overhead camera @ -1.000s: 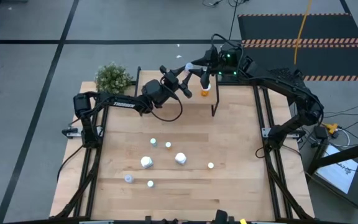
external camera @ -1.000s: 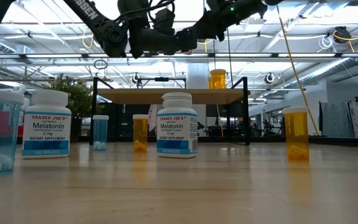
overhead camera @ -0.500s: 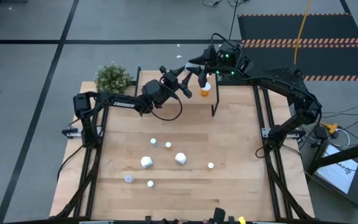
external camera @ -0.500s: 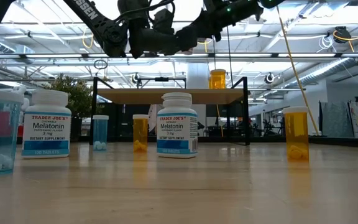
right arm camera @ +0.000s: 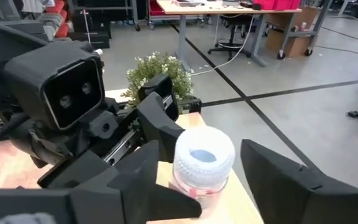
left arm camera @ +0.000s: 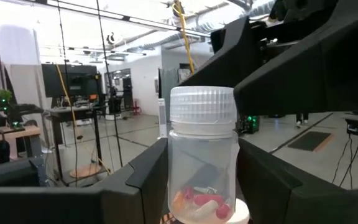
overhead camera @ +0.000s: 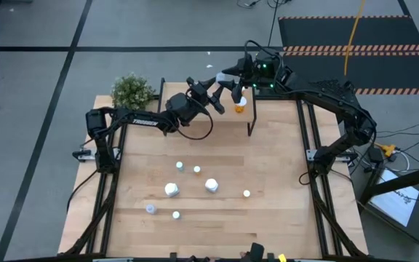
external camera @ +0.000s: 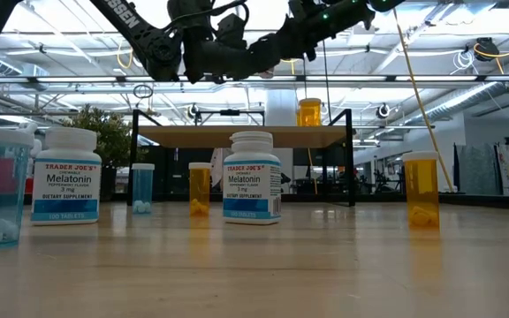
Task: Pick and place medicine bottles onto shelf by color
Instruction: Put the top transparent pill bottle on the shelf
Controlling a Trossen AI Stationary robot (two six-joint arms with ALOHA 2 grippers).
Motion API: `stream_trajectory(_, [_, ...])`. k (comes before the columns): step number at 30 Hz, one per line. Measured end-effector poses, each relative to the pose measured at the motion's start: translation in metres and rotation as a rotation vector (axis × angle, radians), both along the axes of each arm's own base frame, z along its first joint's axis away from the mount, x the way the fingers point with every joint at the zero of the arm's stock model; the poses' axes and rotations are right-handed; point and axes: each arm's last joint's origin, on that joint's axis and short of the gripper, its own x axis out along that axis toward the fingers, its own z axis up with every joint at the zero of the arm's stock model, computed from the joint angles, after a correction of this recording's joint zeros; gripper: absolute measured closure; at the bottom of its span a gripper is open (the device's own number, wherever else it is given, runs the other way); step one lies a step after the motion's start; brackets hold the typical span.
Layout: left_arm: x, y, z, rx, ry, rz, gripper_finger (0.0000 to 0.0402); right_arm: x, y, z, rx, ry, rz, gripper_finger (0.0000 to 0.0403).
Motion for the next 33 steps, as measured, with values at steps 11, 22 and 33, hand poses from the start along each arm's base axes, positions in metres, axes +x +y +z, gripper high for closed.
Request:
stream_trajectory(11, [0.0002, -0.0006, 0.0000, -0.014, -0.012, -0.007, 0.0227, 0.0001, 0.0000, 0.0005, -0.005, -0.003, 0.001, 0.0243])
stream_trajectory(22, [0.0007, -0.0012, -0.0006, -0.003, 0.006, -0.004, 0.0227, -0.0003, 0.0005, -0.0006, 0.027, -0.002, 0.017, 0.0260])
stream_trajectory(33, [0.0010, -0.0019, 0.0000, 0.007, 0.007, -0.015, 0.0227, 0.0015, 0.0001, -0.0013, 0.035, -0.013, 0.022, 0.0203])
